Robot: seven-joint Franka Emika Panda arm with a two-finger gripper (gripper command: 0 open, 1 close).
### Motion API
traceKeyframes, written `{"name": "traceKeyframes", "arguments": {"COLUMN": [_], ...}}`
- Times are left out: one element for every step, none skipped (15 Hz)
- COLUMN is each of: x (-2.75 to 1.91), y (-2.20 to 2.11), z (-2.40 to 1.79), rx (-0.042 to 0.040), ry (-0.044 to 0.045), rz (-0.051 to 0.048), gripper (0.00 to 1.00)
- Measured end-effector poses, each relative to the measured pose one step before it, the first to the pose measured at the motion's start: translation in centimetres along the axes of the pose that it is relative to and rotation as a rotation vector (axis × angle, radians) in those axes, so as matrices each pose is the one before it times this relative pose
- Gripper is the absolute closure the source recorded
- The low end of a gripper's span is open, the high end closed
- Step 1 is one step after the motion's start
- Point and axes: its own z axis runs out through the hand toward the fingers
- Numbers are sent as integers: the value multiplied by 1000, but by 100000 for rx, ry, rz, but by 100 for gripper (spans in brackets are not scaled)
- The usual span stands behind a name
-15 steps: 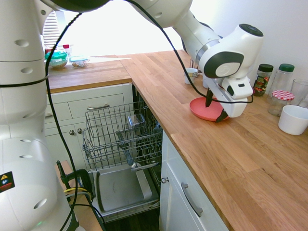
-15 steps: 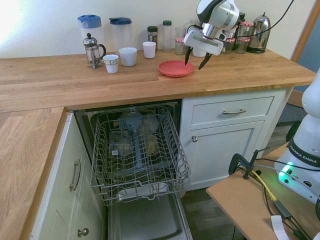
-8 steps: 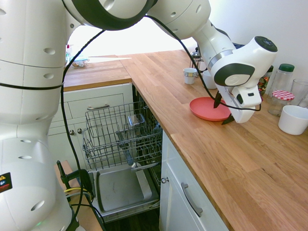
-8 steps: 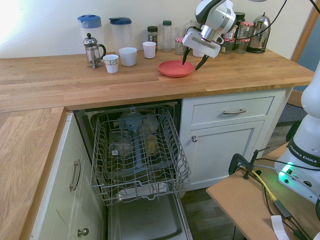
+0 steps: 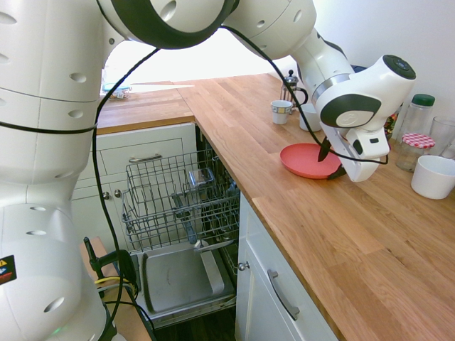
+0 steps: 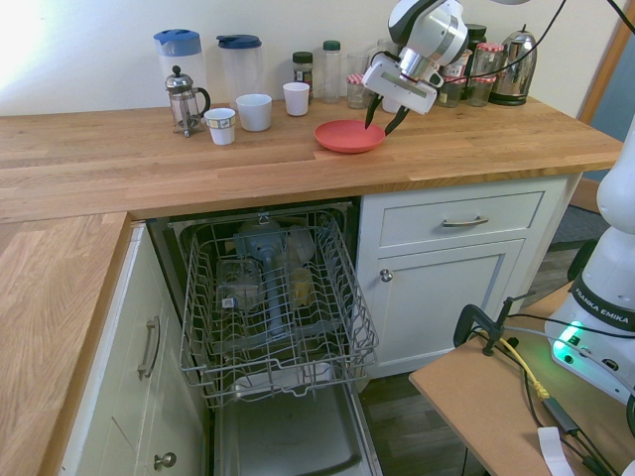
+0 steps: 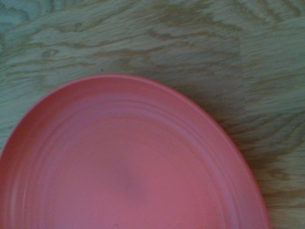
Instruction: Put the plate in the dishwasher
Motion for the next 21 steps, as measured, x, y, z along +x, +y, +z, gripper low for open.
{"name": "traceKeyframes", "arguments": {"x": [72,84,106,126,89,17,-2,8,-1,37,62,131,118,-44,-196,-437,-707,-1211,-1702,-2179,-2682], "y": [10,-34,-41,29,71,64,4,-24,-6,-5,-20,-24,-19,-186,-362,-517,-609,-849,-971,-1205,-1489], "z": [101,183,247,307,254,119,28,-22,-2,-29,-57,-133,-226,-516,-901,-1277,-1454,-1827,-1829,-1799,-1840], "rx": [-161,-222,-314,-306,-302,-211,55,233,187,229,327,524,583,1047,1406,1750,1968,2157,1766,814,186], "ry": [-129,-246,-338,-248,-306,-452,-319,-143,-132,112,394,736,519,702,1080,1144,1382,1603,2421,3047,3273], "rz": [-288,-281,-390,-409,-223,-98,-257,-695,-855,-1106,-1230,-1095,-1250,-1708,-1800,-2467,-3438,-4746,-5395,-5794,-6690], "gripper": [100,100,100,100,100,100,100,100,100,100,100,100,100,100,100,100,100,100,100,100,100]}}
